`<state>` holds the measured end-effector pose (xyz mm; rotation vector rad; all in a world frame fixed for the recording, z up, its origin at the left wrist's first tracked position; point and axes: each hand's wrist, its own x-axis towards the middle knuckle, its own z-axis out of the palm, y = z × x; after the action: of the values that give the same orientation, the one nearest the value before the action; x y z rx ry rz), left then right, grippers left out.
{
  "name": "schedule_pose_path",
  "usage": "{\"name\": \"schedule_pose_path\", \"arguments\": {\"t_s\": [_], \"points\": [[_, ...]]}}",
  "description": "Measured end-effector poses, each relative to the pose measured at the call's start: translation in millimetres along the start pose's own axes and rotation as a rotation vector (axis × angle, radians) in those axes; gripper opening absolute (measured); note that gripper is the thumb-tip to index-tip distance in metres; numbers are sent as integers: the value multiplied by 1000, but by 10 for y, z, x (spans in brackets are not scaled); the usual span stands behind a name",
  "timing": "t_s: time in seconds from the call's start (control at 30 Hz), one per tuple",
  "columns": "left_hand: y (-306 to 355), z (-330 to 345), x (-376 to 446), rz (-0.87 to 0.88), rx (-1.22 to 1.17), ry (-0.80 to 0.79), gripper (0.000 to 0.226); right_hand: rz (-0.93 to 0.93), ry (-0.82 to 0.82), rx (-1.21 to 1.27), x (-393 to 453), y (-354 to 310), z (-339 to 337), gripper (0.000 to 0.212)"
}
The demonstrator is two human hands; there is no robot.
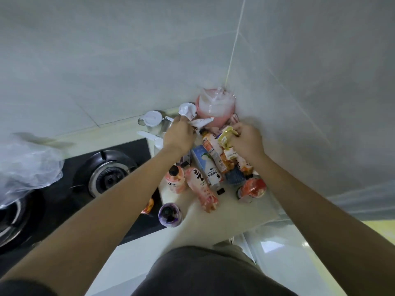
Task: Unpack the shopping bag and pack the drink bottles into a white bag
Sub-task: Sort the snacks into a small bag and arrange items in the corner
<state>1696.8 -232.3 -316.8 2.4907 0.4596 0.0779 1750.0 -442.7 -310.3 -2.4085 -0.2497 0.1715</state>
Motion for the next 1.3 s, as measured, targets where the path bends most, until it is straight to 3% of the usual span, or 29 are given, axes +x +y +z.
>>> {"name": "schedule_pose_path", "arguments": {"t_s": [0.1,0.23,0.33,0.57,0.77,1.1,1.3], "points": [[-68,-182,-278,0,-137,48,28,27,47,75,-200,-158,-34,6],[-106,-434,-746,-21,-208,102,11,19,42,193,-468,-368,-10,10],[-219,-593,-1116,-73,-308,153,11,-54,21,253,-698,-590,46,12],[-564,-893,-2305,-308,-588,387,8,-206,-241,407,-1380,-1062,371,16],[-925,-1044,-3648,-519,-680,549,14,-246,-482,510,-2320,-1437,931,22],[-1931,-1693,-5221,-767,-597,890,18,-354,-818,480,-3680,-2533,2052,8],[-2940,-2090,-5911,-854,-638,970,12,-383,-898,420,-4280,-3305,2956,12]]}}
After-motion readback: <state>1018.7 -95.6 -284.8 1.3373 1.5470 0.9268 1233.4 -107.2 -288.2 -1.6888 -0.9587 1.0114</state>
